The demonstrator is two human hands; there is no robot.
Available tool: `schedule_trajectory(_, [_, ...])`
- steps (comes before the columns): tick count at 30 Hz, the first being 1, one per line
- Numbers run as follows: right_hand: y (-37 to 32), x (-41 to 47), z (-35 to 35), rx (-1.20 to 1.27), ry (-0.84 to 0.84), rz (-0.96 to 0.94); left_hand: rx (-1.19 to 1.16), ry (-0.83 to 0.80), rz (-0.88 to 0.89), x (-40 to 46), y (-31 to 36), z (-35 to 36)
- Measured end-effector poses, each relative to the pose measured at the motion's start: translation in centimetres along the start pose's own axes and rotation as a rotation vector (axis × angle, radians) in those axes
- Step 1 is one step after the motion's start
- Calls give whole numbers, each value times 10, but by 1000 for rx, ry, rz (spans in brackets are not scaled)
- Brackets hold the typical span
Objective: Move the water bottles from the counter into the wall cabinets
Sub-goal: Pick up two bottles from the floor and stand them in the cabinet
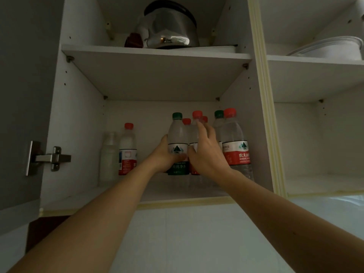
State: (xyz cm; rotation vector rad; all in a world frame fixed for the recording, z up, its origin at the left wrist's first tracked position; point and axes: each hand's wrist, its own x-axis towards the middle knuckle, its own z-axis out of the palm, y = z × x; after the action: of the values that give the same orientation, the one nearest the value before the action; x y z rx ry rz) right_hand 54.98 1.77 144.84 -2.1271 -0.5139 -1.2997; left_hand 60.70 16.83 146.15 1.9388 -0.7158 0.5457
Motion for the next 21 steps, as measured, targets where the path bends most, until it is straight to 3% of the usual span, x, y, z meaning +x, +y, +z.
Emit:
schedule_trajectory(10, [-8,-5,4,171,151,20,-18,-24,13,-15,-6,-27])
schedule_trajectory(21, [-9,-6,8,304,-5,326,2,-36,-2,-23,-15,-53])
